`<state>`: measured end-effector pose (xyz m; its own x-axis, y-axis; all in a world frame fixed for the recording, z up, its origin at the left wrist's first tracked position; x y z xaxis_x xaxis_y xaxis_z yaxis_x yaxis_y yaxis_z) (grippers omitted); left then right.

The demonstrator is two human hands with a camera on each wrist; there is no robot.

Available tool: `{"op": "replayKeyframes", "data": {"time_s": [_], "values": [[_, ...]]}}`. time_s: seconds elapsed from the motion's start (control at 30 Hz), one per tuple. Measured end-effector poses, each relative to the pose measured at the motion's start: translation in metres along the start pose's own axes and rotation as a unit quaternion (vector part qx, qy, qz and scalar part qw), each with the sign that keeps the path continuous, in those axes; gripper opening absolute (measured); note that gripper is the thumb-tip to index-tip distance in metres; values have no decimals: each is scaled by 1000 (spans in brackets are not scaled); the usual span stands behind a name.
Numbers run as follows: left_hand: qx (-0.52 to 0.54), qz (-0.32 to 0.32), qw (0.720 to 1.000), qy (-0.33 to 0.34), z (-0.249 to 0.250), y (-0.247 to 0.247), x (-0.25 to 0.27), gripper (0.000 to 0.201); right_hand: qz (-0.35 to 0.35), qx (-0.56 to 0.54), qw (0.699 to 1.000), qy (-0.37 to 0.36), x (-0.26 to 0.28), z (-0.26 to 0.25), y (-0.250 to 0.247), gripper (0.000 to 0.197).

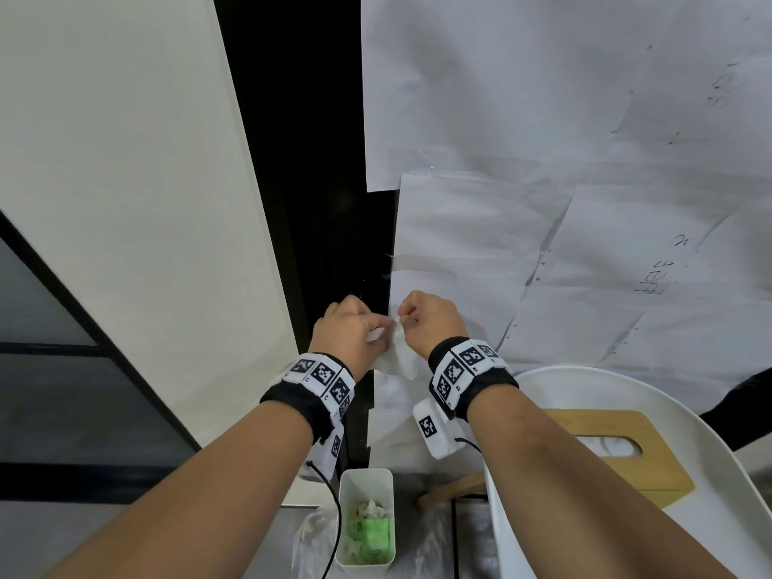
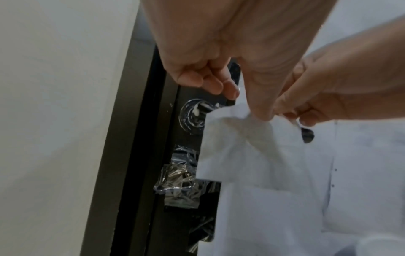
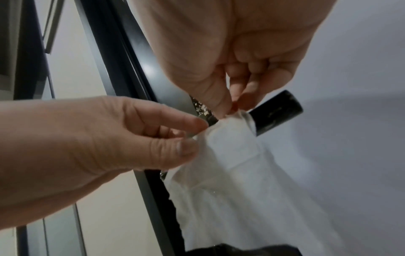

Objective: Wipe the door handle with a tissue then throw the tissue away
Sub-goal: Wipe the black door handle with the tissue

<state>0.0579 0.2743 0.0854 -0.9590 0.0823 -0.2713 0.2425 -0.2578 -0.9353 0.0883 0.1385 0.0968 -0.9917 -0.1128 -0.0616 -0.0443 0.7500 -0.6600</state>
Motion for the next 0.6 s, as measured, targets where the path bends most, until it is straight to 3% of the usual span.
{"op": "replayKeyframes", "data": {"time_s": [0.17, 0.4, 0.6], "values": [[-77, 71, 993, 55, 10, 0, 3, 26, 0, 31, 1000, -6, -4, 9, -8, 31], [-139, 82, 982, 95, 26, 8, 2, 13, -90, 156, 984, -9, -1, 8, -13, 32], [-124, 100, 983, 92, 21, 18, 0, 11, -100, 148, 984, 12, -5, 15, -11, 32]]}}
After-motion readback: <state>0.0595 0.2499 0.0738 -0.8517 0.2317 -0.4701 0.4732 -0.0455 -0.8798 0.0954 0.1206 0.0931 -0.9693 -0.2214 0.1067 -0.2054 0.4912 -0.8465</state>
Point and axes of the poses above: each hand's wrist, its own x-axis away from the middle knuckle, its own y-axis out of the palm, z = x × y, the point moved 5 cm from there along -x, towards the middle knuckle, and after that the axes turned 12 degrees about -x, right-handed, at the moved point
